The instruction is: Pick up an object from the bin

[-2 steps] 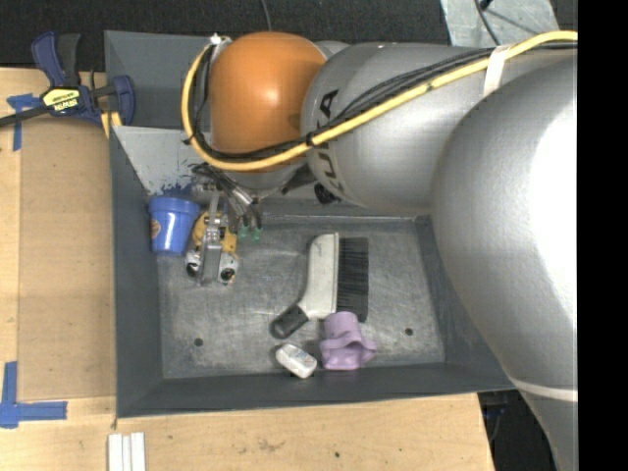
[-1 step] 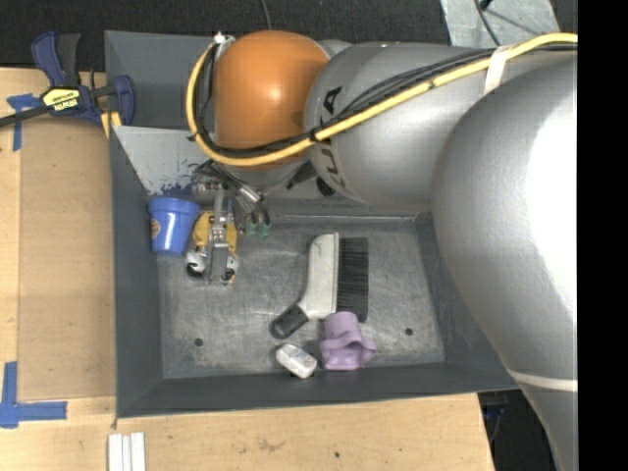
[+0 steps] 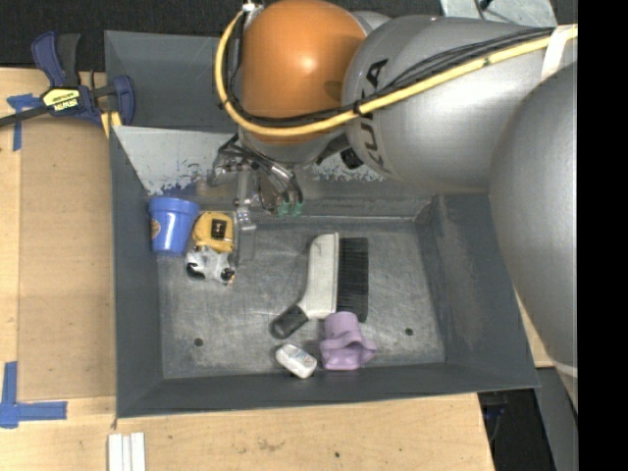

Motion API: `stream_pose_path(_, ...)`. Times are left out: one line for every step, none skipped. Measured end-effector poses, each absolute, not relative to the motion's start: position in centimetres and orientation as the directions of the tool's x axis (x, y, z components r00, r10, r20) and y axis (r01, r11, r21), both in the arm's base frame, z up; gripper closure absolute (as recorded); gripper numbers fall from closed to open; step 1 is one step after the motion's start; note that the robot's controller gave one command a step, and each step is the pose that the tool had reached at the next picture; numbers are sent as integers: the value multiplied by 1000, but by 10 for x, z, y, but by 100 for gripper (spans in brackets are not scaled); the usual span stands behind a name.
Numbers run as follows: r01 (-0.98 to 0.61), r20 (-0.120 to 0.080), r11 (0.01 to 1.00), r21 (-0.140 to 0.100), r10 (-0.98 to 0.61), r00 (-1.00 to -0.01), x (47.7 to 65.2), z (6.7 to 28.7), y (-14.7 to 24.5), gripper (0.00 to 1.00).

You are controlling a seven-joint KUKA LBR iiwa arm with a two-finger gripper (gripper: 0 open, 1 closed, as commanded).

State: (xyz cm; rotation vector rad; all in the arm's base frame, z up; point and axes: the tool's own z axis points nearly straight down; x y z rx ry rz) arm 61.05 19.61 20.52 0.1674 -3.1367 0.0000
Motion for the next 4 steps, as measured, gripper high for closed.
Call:
stream_pose_path(-9, -11, 1000, 2, -9, -1000, 615, 228, 198, 0)
stream_pose_path(-48, -10, 999, 3, -48, -999, 619, 172, 216, 0)
stream_pose_path(-94, 8, 996, -1, -94, -996, 601, 149, 199, 0)
stream_pose_path(-141, -4, 990, 0, -141, -990, 626, 206, 204, 0)
